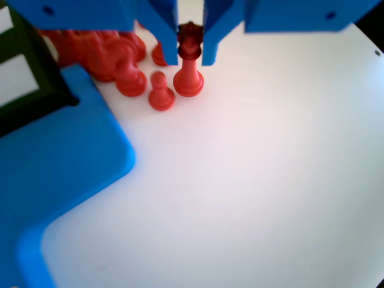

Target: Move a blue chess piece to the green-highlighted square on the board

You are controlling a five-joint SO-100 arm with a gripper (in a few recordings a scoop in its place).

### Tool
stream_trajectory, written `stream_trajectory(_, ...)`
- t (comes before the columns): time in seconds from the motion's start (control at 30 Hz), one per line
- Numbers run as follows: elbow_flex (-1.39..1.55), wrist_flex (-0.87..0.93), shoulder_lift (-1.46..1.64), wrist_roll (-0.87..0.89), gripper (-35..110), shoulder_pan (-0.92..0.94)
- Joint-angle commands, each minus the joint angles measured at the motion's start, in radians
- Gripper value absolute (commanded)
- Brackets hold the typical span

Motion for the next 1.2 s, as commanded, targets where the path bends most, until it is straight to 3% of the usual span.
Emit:
stream_trajectory(0.0, 0.017, -0.023, 0.029, -0.018, 6, 0.009)
stream_trajectory(0.53, 0.011, -0.014, 0.035, -0.009, 13, -0.011)
stream_trajectory(1.17, -0.212, 0.476, 0.202, -0.095, 11, -0.003)
